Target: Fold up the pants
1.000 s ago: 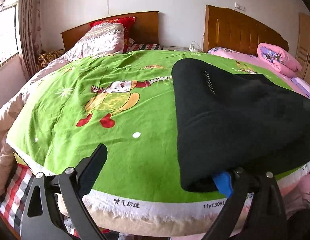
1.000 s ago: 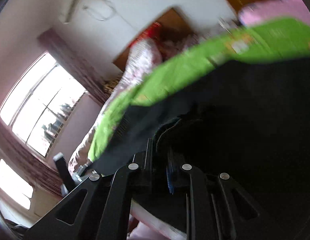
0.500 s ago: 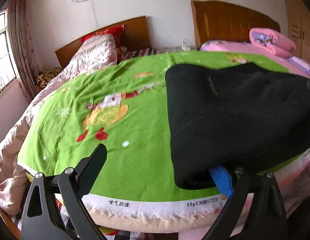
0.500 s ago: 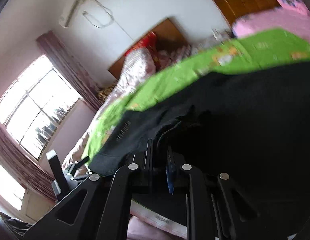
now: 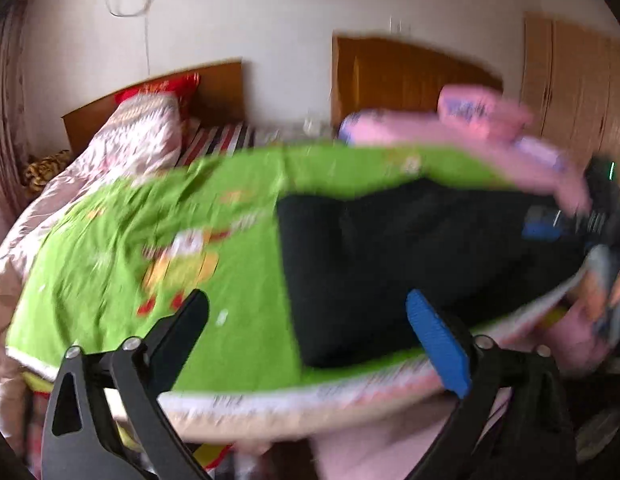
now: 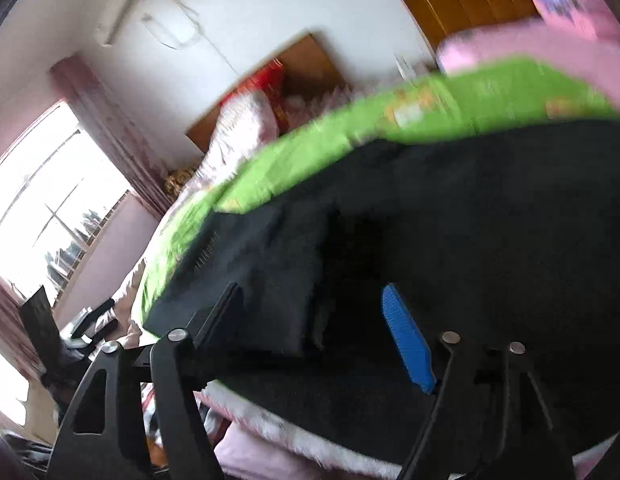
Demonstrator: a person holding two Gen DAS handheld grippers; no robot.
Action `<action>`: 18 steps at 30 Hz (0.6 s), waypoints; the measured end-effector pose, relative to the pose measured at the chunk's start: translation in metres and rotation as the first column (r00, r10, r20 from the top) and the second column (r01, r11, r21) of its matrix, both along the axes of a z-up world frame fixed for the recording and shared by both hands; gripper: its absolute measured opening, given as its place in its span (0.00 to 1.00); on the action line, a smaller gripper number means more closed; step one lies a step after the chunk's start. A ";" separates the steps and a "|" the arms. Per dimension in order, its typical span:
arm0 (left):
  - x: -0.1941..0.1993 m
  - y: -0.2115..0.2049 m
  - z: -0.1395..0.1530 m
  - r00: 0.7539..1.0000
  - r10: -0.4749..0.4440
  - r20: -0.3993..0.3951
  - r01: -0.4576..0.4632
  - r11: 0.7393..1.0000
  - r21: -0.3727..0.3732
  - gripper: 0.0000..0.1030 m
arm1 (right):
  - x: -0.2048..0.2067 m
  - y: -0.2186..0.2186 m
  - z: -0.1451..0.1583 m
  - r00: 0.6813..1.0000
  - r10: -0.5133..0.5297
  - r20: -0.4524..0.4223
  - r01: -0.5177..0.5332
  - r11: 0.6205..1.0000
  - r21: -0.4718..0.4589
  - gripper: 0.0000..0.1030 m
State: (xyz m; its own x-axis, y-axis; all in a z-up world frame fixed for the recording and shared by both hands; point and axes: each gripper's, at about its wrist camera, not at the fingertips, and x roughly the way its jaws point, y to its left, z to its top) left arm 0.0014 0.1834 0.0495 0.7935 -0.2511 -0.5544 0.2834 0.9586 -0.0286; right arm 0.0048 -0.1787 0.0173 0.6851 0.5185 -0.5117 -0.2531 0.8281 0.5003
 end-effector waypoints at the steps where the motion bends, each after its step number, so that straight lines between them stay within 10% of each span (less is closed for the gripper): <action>1: 0.006 -0.004 0.005 1.000 -0.003 0.004 0.003 1.000 -0.027 0.98 | 0.003 0.012 0.008 0.999 0.020 0.036 -0.017 0.998 -0.056 0.71; 11: 0.091 -0.075 -0.081 0.977 -0.020 -0.212 0.042 0.994 0.099 0.99 | 0.008 0.085 -0.036 0.978 0.204 0.048 -0.171 0.910 -0.379 0.70; 18: 0.099 -0.071 -0.024 0.982 -0.066 -0.179 0.064 0.998 -0.017 0.98 | 0.007 0.080 -0.037 0.982 0.185 0.034 -0.161 0.922 -0.351 0.72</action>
State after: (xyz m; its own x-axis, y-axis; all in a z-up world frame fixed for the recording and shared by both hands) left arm 0.1002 0.1126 0.0253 0.6629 -0.3056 -0.6835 0.3343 0.9377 -0.0950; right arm 0.0119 -0.0989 -0.0200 0.6386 0.4311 -0.6375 -0.4306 0.8867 0.1683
